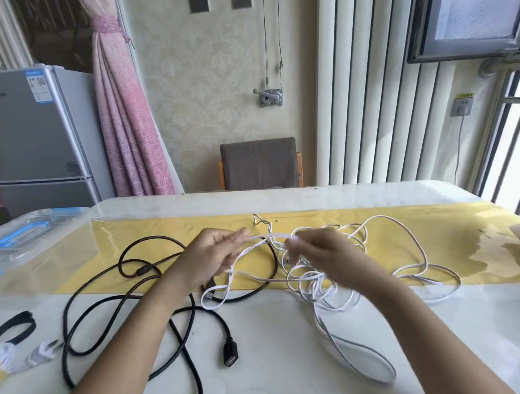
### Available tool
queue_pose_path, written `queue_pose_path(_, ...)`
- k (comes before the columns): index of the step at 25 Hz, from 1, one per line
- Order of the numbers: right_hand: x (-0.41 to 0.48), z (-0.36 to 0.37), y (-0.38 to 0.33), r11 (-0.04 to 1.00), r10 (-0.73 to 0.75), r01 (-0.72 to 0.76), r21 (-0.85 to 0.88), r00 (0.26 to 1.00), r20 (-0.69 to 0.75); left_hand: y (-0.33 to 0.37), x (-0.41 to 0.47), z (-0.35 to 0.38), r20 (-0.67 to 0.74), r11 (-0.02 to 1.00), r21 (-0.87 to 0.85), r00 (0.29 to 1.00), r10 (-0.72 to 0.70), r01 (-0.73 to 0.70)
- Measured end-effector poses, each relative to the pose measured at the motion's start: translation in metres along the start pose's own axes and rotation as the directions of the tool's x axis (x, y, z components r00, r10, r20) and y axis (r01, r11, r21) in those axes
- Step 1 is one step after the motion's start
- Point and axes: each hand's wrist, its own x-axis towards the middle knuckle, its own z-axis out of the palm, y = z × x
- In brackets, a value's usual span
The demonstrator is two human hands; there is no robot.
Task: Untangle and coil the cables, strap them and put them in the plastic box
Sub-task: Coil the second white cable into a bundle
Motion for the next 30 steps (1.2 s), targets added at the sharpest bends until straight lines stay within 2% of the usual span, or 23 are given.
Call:
queue_pose_path(2,0.000,-0.030,0.009,0.987,0.026,0.019,0.162,0.963,-0.267,-0.007,0.003,-0.019,-0.080,0.996,-0.090,0.997,0.012,-0.019)
queue_pose_path(3,-0.002,-0.044,0.015,0.979,0.045,0.023,0.201,0.944,-0.327,-0.011,0.004,-0.030,-0.098,0.995,-0.094,0.995,0.007,-0.016)
queue_pose_path(5,-0.007,-0.060,0.027,0.987,0.078,-0.018,0.158,0.920,-0.384,-0.024,0.002,-0.045,-0.115,0.998,-0.050,0.992,-0.041,0.035)
queue_pose_path(6,-0.008,-0.064,0.033,0.992,0.099,-0.054,0.118,0.901,-0.422,-0.031,0.003,-0.051,-0.158,0.995,-0.092,0.986,-0.059,0.045)
queue_pose_path(7,-0.008,-0.065,0.037,0.993,0.117,-0.087,0.085,0.874,-0.472,-0.035,0.005,-0.054,-0.246,0.973,-0.232,0.966,-0.081,0.022)
queue_pose_path(8,-0.008,-0.064,0.037,0.992,0.123,-0.111,0.054,0.840,-0.528,-0.037,0.007,-0.059,-0.351,0.907,-0.416,0.931,-0.097,-0.063)
queue_pose_path(9,-0.007,-0.063,0.035,0.991,0.116,-0.132,0.017,0.798,-0.591,-0.035,0.009,-0.065,-0.446,0.795,-0.576,0.888,-0.111,-0.190)
queue_pose_path(11,-0.007,-0.066,0.030,0.985,0.102,-0.173,-0.024,0.679,-0.727,-0.027,0.008,-0.078,-0.554,0.551,-0.722,0.827,-0.097,-0.419)
queue_pose_path(12,-0.009,-0.071,0.030,0.983,0.114,-0.184,0.002,0.599,-0.792,-0.023,0.004,-0.085,-0.586,0.482,-0.728,0.807,-0.069,-0.488)
queue_pose_path(13,-0.012,-0.077,0.032,0.980,0.135,-0.195,0.034,0.533,-0.836,-0.020,0.000,-0.090,-0.612,0.484,-0.707,0.789,-0.052,-0.516)
queue_pose_path(15,-0.018,-0.085,0.037,0.958,0.199,-0.281,0.062,0.491,-0.848,-0.018,-0.006,-0.090,-0.659,0.680,-0.571,0.751,-0.047,-0.459)
queue_pose_path(16,-0.018,-0.088,0.043,0.918,0.212,-0.398,0.001,0.487,-0.847,-0.017,-0.007,-0.084,-0.662,0.772,-0.488,0.749,-0.025,-0.406)
queue_pose_path(17,-0.018,-0.087,0.046,0.848,0.203,-0.521,-0.103,0.498,-0.843,-0.013,-0.006,-0.074,-0.632,0.835,-0.424,0.775,0.006,-0.352)
queue_pose_path(18,-0.017,-0.080,0.044,0.783,0.159,-0.576,-0.233,0.548,-0.821,-0.008,-0.004,-0.060,-0.568,0.871,-0.378,0.822,0.048,-0.312)
queue_pose_path(19,-0.013,-0.068,0.039,0.775,0.075,-0.527,-0.350,0.625,-0.777,-0.001,-0.004,-0.045,-0.465,0.899,-0.345,0.881,0.087,-0.270)
queue_pose_path(20,-0.009,-0.053,0.030,0.813,-0.011,-0.405,-0.419,0.708,-0.706,0.005,-0.004,-0.028,-0.345,0.930,-0.285,0.930,0.127,-0.233)
queue_pose_path(21,-0.005,-0.036,0.019,0.877,-0.067,-0.238,-0.418,0.800,-0.597,0.009,-0.007,-0.012,-0.232,0.956,-0.212,0.961,0.151,-0.201)
queue_pose_path(22,-0.004,-0.018,0.005,0.938,-0.055,-0.107,-0.331,0.894,-0.445,0.013,-0.009,0.003,-0.153,0.971,-0.151,0.975,0.161,-0.184)
queue_pose_path(23,-0.004,-0.002,-0.006,0.978,0.003,-0.052,-0.201,0.971,-0.240,0.019,-0.012,0.016,-0.113,0.975,-0.131,0.980,0.165,-0.180)
queue_pose_path(24,-0.006,0.010,-0.014,0.996,0.046,-0.048,-0.071,0.998,-0.039,0.021,-0.013,0.024,-0.105,0.973,-0.125,0.978,0.181,-0.194)
queue_pose_path(26,-0.008,0.019,-0.018,0.998,0.070,-0.067,-0.018,0.981,0.181,0.022,-0.013,0.030,-0.136,0.974,-0.105,0.974,0.184,-0.198)
queue_pose_path(28,-0.008,0.011,-0.018,0.997,0.015,0.003,-0.083,0.976,0.216,0.019,-0.010,0.025,-0.137,0.981,-0.073,0.976,0.168,-0.180)
queue_pose_path(30,-0.007,0.000,-0.019,0.997,-0.033,0.040,-0.058,0.992,0.118,0.012,-0.006,0.016,-0.086,0.989,-0.027,0.986,0.140,-0.142)
